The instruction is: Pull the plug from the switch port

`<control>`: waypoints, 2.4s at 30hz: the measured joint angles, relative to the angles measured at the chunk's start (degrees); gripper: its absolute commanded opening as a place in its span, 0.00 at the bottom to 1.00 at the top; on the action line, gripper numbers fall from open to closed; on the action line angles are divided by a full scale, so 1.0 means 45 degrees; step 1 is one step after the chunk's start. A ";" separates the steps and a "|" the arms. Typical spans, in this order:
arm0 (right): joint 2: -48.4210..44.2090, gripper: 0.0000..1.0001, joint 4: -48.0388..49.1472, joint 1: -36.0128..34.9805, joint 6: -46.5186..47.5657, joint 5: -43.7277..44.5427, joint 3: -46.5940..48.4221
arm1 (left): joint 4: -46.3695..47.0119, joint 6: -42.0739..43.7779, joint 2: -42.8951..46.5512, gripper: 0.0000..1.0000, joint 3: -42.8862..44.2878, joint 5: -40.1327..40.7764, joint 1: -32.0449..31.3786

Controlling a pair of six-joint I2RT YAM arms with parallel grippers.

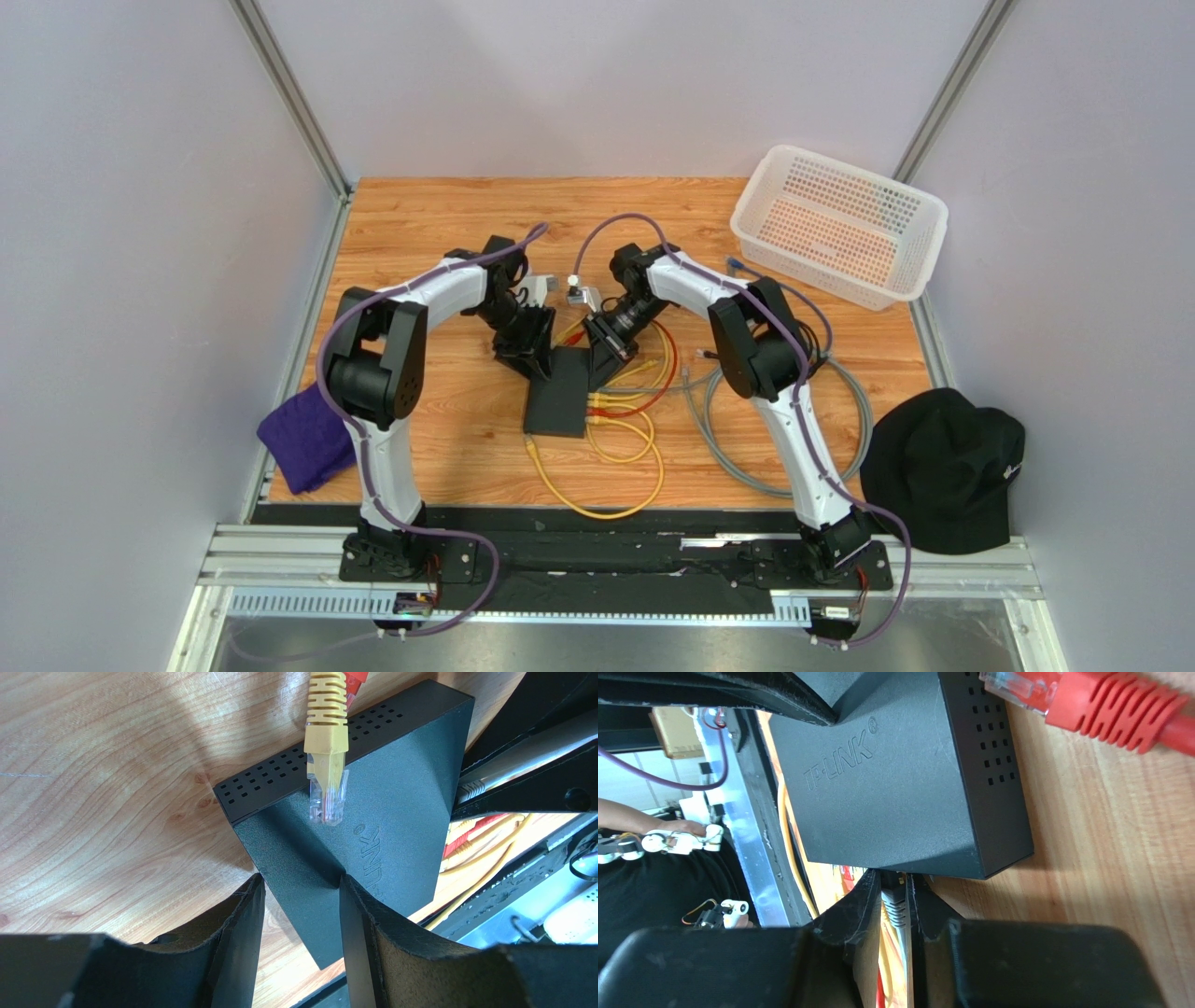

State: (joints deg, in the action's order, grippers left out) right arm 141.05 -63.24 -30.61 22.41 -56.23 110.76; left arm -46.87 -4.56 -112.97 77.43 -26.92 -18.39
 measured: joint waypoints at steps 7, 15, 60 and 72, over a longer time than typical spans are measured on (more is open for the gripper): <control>0.0049 0.00 -0.0384 -0.0063 0.0636 0.0350 0.0287 | -0.0078 0.0005 -0.0005 0.50 0.0063 0.0044 -0.0015; 0.0039 0.00 -0.1812 -0.0024 0.2263 0.2361 0.1545 | 0.0092 0.0257 -0.0005 0.51 0.0340 0.0355 -0.0141; -0.5858 0.65 0.0957 0.0452 0.1802 0.3225 -0.3827 | 0.0816 0.0476 0.2302 0.65 0.0214 0.0189 -0.0243; -0.3123 0.66 0.0937 0.0053 0.1311 0.1598 -0.2331 | 0.1054 0.0879 0.3128 0.18 -0.1404 -0.0986 -0.0262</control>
State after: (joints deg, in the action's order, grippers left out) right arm 127.00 -59.02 -30.37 28.32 -49.04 100.27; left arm -42.13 -0.60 -98.89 71.11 -31.35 -19.57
